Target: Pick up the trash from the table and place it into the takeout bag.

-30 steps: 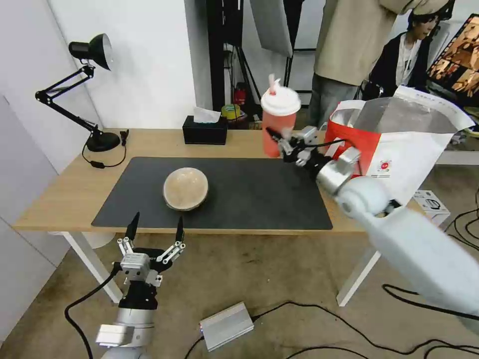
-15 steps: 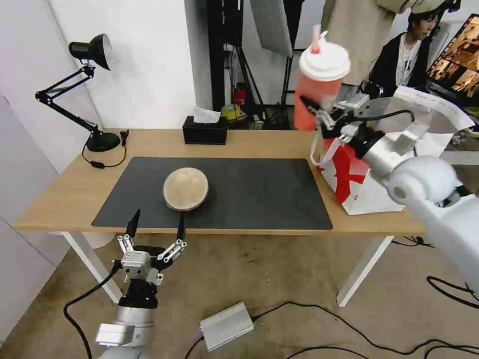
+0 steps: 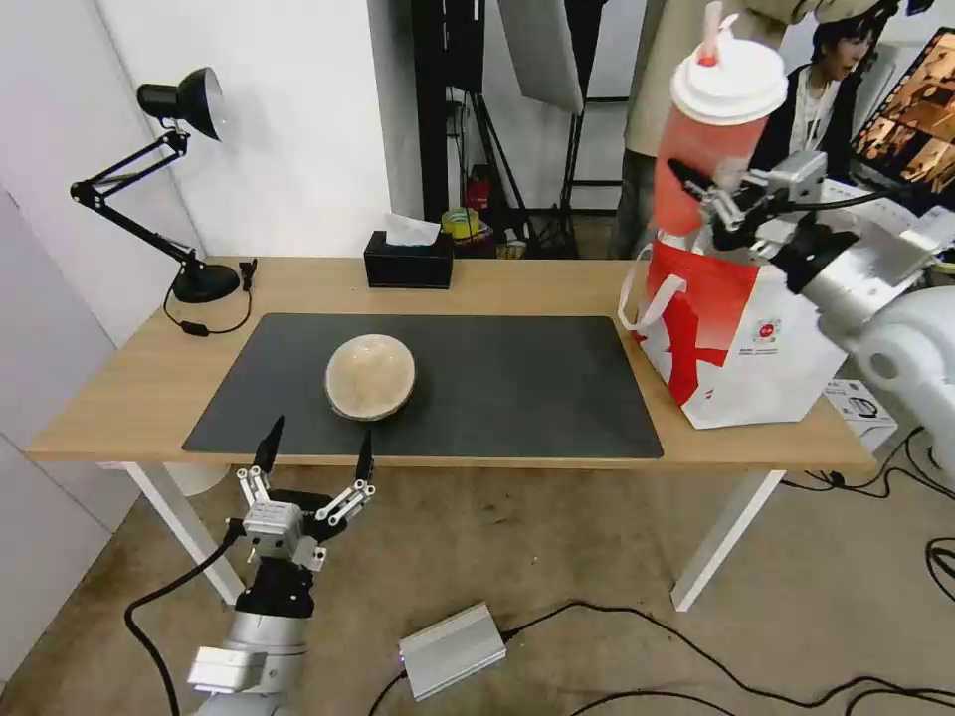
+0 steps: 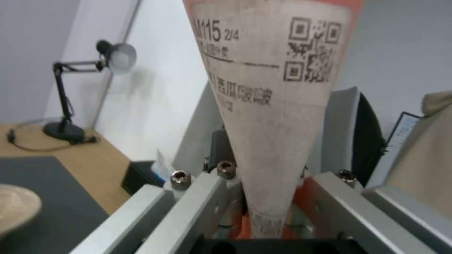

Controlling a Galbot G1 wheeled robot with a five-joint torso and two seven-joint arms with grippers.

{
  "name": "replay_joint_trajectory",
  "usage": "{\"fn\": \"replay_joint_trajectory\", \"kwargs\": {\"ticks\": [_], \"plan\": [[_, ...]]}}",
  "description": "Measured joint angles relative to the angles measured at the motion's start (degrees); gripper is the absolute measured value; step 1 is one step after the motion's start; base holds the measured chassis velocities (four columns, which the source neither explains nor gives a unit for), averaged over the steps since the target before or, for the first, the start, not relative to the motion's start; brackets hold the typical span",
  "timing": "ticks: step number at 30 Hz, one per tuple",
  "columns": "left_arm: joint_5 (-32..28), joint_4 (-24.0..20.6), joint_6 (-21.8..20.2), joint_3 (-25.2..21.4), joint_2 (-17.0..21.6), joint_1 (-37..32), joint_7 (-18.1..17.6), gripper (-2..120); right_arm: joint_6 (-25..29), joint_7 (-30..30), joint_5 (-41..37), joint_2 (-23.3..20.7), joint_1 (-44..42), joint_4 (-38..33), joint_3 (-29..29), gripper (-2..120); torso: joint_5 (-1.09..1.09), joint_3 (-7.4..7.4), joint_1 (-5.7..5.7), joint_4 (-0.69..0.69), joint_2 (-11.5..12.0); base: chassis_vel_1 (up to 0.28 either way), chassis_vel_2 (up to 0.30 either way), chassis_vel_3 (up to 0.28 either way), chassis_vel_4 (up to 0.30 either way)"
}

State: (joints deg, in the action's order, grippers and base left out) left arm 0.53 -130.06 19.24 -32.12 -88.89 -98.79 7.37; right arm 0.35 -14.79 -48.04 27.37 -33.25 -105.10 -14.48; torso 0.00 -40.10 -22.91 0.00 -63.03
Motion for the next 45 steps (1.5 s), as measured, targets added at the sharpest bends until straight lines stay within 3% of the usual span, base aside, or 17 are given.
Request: {"fn": "replay_joint_trajectory", "kwargs": {"ticks": [14,21,34,45], "plan": [[-1.6,-0.7,0.2,0.0,0.4,0.1,1.6,100,0.3,-5.9,3.8,-7.0,2.9,7.8,-0.2,3,0.00,0.00,0.00,0.00,0.0,0.000,0.000,0.000,0.000],[-2.2,-1.2,0.4,-0.3,0.6,0.1,1.8,100,1.1,-8.3,7.7,-8.6,4.9,12.3,0.6,3,0.00,0.00,0.00,0.00,0.0,0.000,0.000,0.000,0.000],[-2.3,-1.3,1.3,0.1,0.2,-0.1,2.0,100,2.2,-11.0,15.0,-8.2,9.3,19.1,3.1,3,0.00,0.00,0.00,0.00,0.0,0.000,0.000,0.000,0.000],[-2.4,-1.6,1.4,0.1,-0.8,-0.2,3.3,100,3.5,-13.7,23.5,-4.0,20.6,28.0,11.9,3,0.00,-0.01,0.00,0.01,0.0,0.000,0.000,0.000,0.000]]}}
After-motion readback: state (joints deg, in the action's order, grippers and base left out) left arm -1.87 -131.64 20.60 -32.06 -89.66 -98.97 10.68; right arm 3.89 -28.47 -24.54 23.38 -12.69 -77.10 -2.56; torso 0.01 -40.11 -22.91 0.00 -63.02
